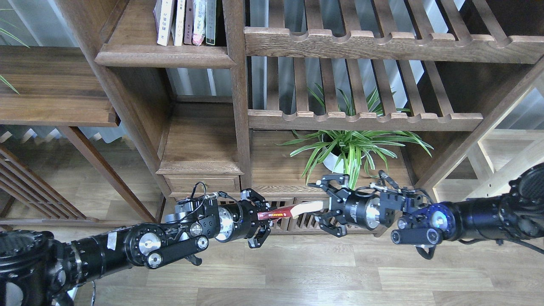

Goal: Organize books on shelf
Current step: 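Grasp the red book's end with the left gripper, release the right gripper, then lift the red book with the left gripper up to the upper shelf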

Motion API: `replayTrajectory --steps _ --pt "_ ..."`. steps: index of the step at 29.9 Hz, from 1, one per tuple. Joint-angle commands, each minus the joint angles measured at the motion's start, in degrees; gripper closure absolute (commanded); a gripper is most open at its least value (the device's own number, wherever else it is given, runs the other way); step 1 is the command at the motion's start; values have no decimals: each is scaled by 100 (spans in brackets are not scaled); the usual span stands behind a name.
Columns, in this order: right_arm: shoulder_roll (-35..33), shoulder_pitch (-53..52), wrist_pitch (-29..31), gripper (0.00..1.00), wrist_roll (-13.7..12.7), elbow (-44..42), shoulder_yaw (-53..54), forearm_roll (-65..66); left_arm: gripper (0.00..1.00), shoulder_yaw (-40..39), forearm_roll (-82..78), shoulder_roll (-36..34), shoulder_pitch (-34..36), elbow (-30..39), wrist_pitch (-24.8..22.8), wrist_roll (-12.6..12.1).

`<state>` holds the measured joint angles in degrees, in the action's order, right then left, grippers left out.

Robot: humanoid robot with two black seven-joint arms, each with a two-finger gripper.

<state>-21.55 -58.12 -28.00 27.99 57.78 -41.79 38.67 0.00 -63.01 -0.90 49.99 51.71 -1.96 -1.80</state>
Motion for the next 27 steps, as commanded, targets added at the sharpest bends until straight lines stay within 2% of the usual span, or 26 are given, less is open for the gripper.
replayTrajectory --steps 1,12,18,27 --pt "-279 353 0 0 1 -450 -4 1 100 -97 130 -42 -15 67 -15 30" --pt "-1474 1408 0 0 1 -969 1173 9 100 -474 227 -481 -6 383 -59 39" --pt "-1642 2234 0 0 1 -1628 1454 -113 100 -677 227 -745 -42 603 -50 22" --pt "-1633 3271 0 0 1 -2665 1455 -1001 100 -993 447 -956 11 761 -120 22"
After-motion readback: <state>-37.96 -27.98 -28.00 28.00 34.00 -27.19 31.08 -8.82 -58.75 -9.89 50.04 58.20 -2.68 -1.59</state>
